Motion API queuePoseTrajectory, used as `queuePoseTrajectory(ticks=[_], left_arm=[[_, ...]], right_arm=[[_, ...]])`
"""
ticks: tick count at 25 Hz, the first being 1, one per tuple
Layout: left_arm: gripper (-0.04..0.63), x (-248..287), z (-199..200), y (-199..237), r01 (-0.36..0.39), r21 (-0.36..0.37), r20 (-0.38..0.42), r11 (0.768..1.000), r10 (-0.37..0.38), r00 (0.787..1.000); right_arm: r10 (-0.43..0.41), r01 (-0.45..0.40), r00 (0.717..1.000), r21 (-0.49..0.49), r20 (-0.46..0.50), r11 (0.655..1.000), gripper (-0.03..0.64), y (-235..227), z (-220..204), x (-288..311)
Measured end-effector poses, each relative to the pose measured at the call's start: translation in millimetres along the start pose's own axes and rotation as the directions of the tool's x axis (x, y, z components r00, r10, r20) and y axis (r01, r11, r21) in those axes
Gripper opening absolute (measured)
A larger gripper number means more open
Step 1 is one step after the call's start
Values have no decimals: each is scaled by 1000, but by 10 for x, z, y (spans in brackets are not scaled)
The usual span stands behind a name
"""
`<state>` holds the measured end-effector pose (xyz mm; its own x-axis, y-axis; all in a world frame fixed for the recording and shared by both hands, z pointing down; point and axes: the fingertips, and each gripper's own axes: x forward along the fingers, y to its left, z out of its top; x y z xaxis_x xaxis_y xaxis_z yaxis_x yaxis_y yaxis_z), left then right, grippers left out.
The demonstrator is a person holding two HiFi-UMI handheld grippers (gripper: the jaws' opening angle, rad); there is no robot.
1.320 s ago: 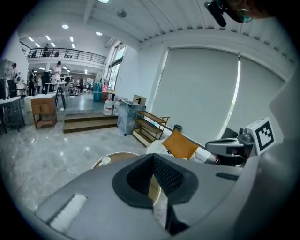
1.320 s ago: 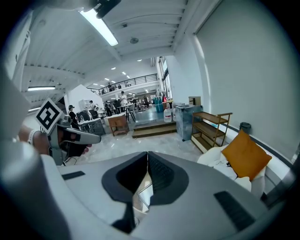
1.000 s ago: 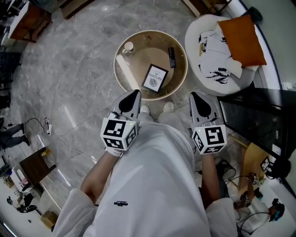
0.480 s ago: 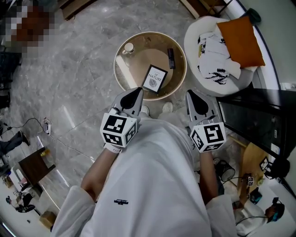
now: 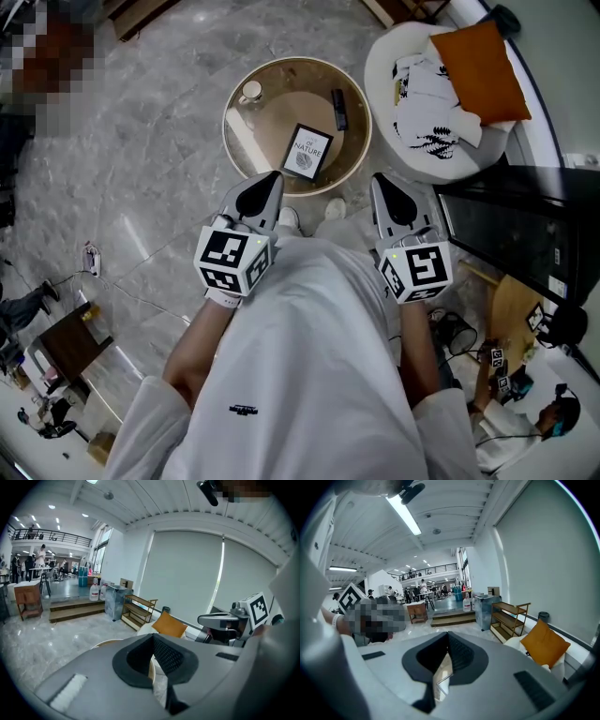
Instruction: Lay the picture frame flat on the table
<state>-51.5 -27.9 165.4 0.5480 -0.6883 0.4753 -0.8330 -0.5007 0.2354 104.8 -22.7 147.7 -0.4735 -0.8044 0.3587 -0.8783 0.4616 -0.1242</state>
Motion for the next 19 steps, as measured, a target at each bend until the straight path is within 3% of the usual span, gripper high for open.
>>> queuePoseTrajectory(ticks=[19], left_arm=[[3,-16,17,100,-7,-8,7,1000,7,1000]], right_arm=[[-28,28,999,-2,-25,1000,5,12,-36,78]])
